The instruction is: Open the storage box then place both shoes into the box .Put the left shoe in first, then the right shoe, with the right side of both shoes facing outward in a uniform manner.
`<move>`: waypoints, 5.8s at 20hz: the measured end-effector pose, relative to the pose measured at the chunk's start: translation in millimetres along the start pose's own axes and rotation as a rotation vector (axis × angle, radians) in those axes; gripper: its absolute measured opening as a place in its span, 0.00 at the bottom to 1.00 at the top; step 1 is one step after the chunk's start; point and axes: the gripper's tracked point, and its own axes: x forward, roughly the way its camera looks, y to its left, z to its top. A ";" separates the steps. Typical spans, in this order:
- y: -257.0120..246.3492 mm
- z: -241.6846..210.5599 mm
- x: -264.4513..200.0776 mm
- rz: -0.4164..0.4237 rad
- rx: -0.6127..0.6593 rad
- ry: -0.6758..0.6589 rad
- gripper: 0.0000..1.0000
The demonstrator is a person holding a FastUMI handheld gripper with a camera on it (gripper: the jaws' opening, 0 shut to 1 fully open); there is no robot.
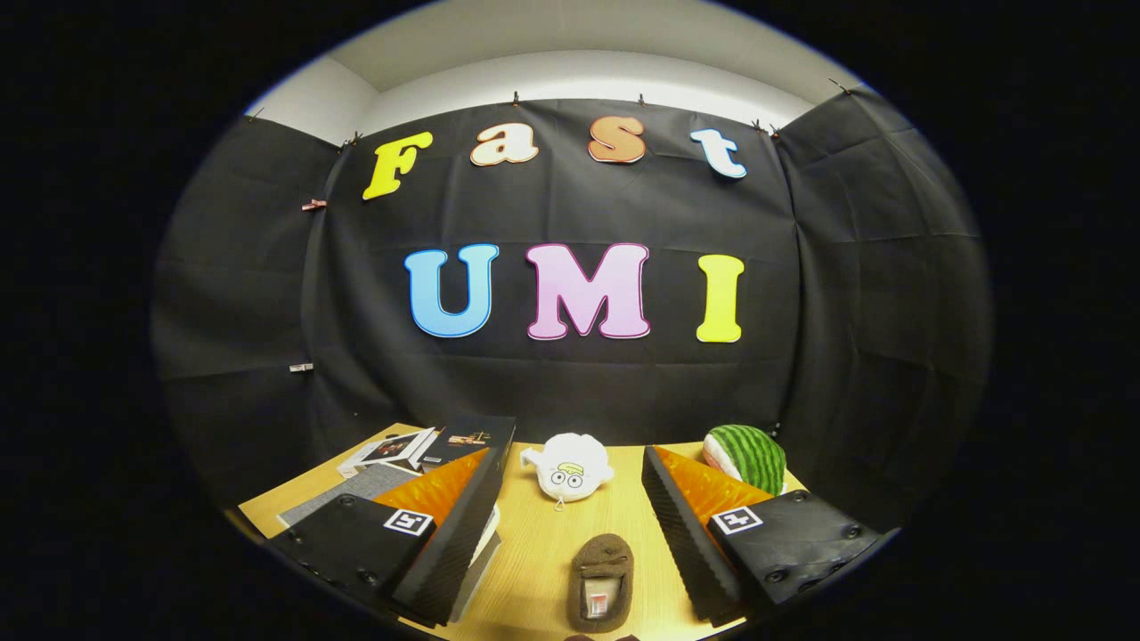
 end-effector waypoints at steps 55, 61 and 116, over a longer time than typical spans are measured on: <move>147.4 -159.7 -15.8 0.388 0.953 0.987 0.05; 173.0 -106.8 -19.5 0.469 0.875 0.917 0.05; 108.3 -66.2 30.1 0.186 0.194 0.499 0.98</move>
